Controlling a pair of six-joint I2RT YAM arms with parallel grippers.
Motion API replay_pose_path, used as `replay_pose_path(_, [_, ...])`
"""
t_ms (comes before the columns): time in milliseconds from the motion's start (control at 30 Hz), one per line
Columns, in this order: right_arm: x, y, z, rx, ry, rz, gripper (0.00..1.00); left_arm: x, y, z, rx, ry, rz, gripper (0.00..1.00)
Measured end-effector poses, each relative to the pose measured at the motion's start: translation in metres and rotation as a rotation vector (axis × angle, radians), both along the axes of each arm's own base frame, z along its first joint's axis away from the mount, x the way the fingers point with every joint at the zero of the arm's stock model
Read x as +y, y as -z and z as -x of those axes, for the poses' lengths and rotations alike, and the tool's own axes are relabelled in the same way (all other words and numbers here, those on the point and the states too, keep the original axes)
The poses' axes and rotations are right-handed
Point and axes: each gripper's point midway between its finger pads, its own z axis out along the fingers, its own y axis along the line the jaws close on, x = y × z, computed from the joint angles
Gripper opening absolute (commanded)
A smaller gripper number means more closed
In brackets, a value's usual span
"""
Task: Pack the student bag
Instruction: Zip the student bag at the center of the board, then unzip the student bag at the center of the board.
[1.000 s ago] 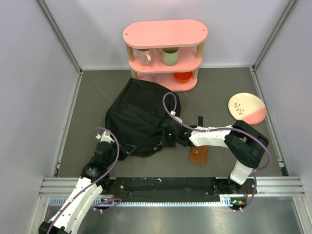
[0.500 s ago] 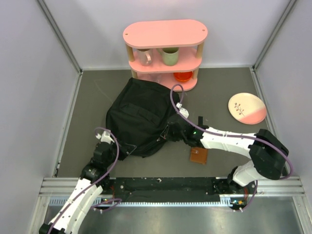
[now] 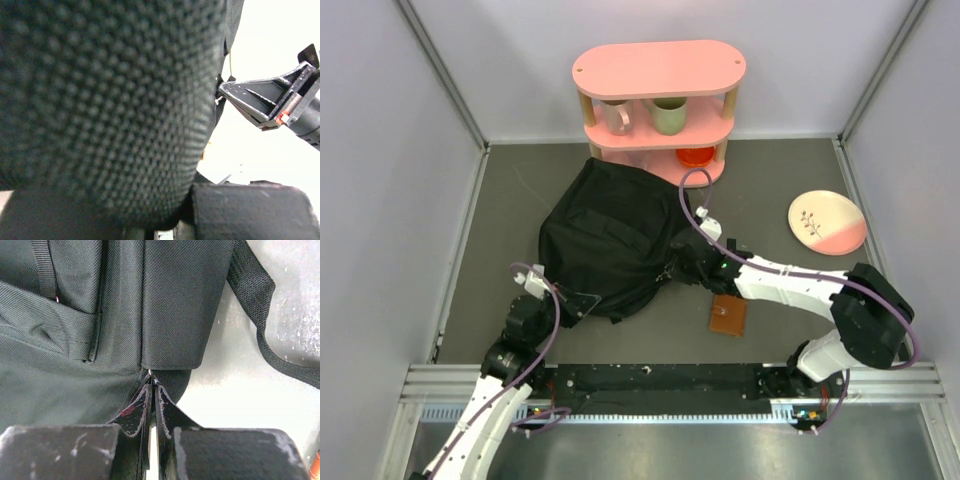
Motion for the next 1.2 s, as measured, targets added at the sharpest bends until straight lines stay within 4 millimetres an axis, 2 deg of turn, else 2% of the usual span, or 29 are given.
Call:
replay_pose_path(433, [-0.014,-0.008,-0.017,-0.003,0.017,-0.022,0.00,-0.010,-0.016,0.009,-0.097,0.097,0.010,0.00])
replay_pose_path(733, [-0.030,-0.034,-0.031,-0.057,0.044,-0.058,0.00,-0.024,-0.036,0.018,-0.236,0.230,0.018,0.00])
replay_pose_path(933, [-0.060,-0.033,-0.051,-0.074,0.127,-0.034,0.00,-0.032,-0.044,0.022,-0.284,0.300,0.024,0.00])
replay_pose_path(1033, [-0.091,-0.029,-0.067,-0.102,0.220,0.032,0.00,-0.035,-0.043,0.026,-0.278,0.335,0.027,0.00])
replay_pose_path(1100, [-0.104,-0.026,-0.072,-0.109,0.249,0.060,0.00,-0.038,-0.044,0.028,-0.278,0.363,0.034,0.00])
replay_pose_path(1200, [-0.106,-0.021,-0.067,-0.106,0.225,0.076,0.24,-0.044,-0.044,0.034,-0.264,0.418,0.050,0.00])
